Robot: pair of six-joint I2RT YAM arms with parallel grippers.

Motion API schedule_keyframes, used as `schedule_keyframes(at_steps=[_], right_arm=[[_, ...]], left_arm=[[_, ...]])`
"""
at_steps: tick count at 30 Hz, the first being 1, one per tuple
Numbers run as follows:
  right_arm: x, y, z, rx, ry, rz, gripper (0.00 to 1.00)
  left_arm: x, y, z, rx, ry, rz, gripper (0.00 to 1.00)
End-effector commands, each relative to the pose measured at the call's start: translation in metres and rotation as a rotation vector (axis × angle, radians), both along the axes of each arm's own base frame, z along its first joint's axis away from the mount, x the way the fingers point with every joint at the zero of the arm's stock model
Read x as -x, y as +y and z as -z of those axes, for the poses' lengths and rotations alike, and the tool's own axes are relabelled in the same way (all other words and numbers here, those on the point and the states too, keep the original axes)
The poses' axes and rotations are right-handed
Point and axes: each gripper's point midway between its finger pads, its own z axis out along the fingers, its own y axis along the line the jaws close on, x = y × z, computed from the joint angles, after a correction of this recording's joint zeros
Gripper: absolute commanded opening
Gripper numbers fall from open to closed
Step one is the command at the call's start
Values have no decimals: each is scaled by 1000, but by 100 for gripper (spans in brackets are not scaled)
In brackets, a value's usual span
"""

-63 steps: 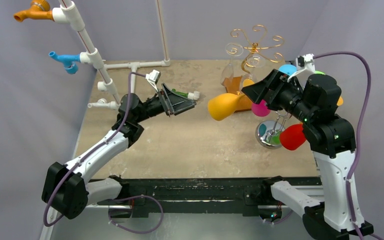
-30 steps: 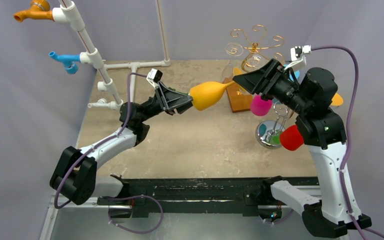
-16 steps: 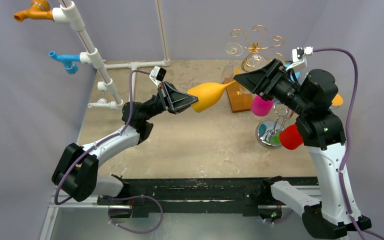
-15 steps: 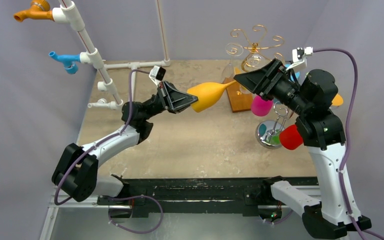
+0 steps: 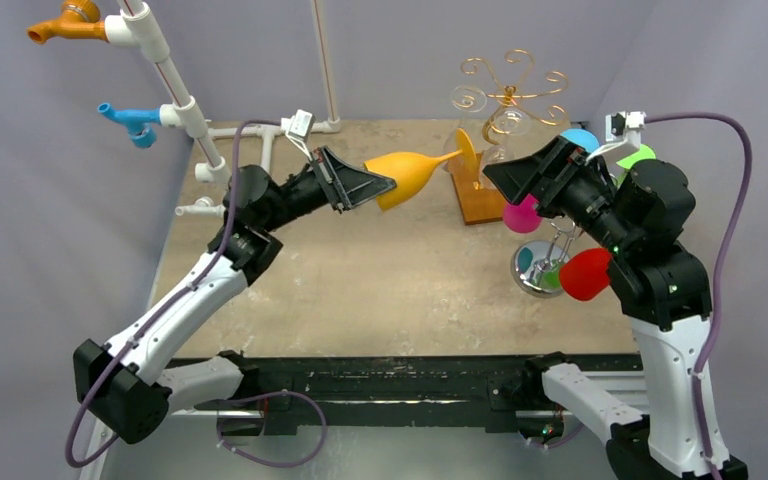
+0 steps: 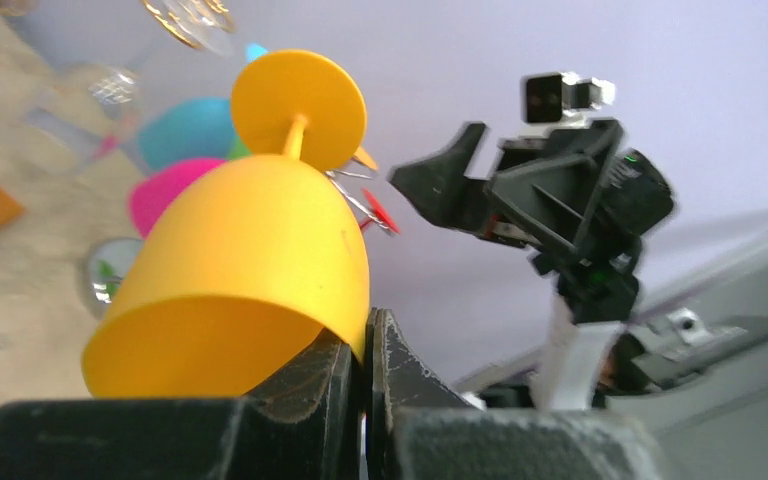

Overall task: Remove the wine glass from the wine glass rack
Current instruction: Place the wine glass at the center of the board.

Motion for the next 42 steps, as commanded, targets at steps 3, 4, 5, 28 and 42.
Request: schedule_keyframes(at_steps=[3,4,5,28,42], right_arm=[[5,-32,5,151,-23,135,99],[2,-35,8,175,-16,148,99],[0,-38,8,195,-12,160,99],[-19,-43,12,316,-30,167,99],[-15,-42,17,313,-25,155,99]], left_arm=[[-29,28,39,-531,-84,-291,0],[-34,35,48,-637,-81,-345,0],[-37,42,61,-751,-61,-383,0],[-96,110,216,-1667,186,-366,0],[-94,112,266,-1705,260,-233,3]])
